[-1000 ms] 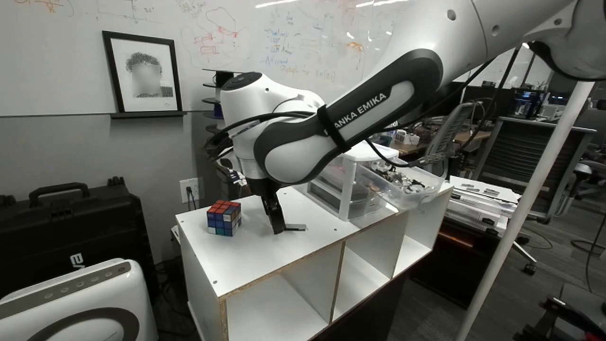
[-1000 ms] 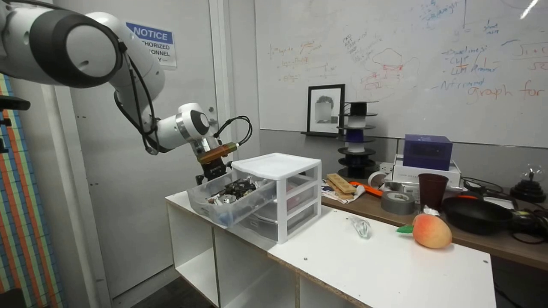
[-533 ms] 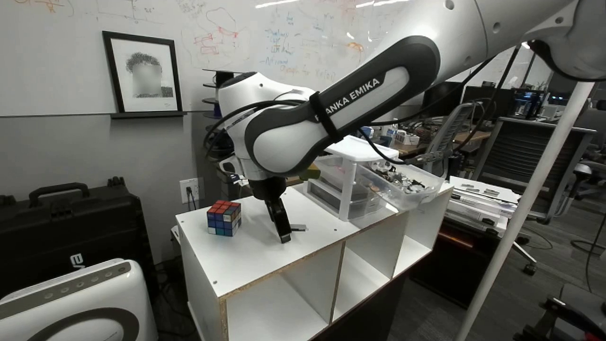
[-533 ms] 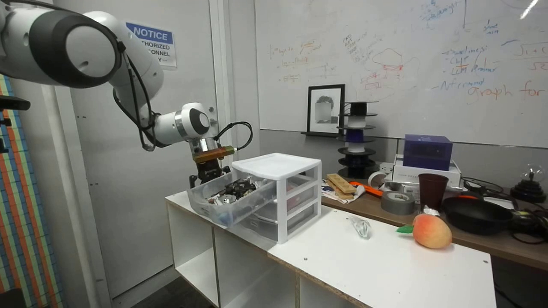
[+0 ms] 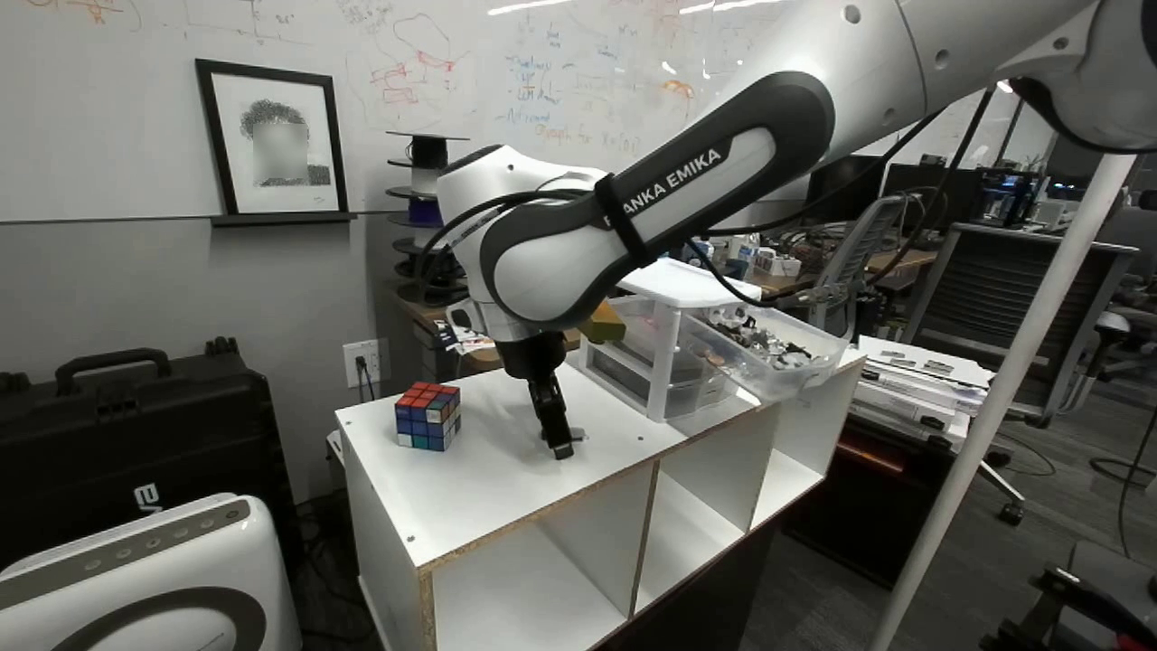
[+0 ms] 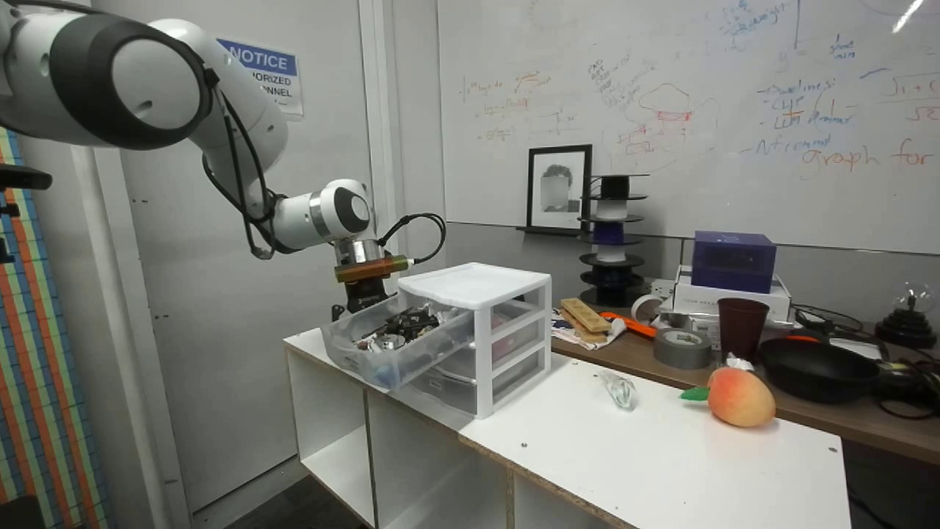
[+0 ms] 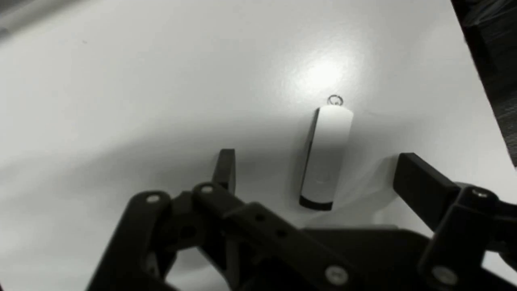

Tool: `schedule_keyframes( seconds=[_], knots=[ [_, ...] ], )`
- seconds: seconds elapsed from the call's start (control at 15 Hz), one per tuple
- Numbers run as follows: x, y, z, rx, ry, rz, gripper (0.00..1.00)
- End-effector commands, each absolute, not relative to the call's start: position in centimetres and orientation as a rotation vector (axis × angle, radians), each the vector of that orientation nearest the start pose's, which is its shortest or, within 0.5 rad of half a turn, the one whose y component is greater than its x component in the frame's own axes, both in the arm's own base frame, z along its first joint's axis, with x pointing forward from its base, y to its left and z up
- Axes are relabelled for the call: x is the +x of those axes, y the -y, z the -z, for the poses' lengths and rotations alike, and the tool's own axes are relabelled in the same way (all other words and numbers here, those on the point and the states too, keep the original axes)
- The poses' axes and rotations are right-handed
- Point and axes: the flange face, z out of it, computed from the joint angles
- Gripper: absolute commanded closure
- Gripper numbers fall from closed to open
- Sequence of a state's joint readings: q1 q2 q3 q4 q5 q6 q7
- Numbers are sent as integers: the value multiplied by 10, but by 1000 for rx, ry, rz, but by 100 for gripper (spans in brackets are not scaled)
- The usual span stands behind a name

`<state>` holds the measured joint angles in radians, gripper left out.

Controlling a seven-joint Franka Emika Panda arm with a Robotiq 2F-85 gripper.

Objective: Put the usb and the transparent package inside the drawer and close it

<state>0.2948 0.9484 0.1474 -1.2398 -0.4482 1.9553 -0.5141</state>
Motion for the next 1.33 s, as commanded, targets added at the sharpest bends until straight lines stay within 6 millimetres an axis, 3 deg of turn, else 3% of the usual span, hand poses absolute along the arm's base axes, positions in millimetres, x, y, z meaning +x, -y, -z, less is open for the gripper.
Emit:
schedule_keyframes(
  seconds=[0.0,0.47,0.6,0.67,0.93,1.27],
  knots=[
    [682,-259,-164,-2841,1728,-478,27],
    [679,-261,-164,-2825,1688,-558,81],
    [678,-260,-164,-2830,1685,-575,87],
    [678,-260,-166,-2833,1684,-576,80],
    [678,-260,-170,-2866,1680,-567,80],
    [678,-275,-198,-2950,1660,-497,83]
  ],
)
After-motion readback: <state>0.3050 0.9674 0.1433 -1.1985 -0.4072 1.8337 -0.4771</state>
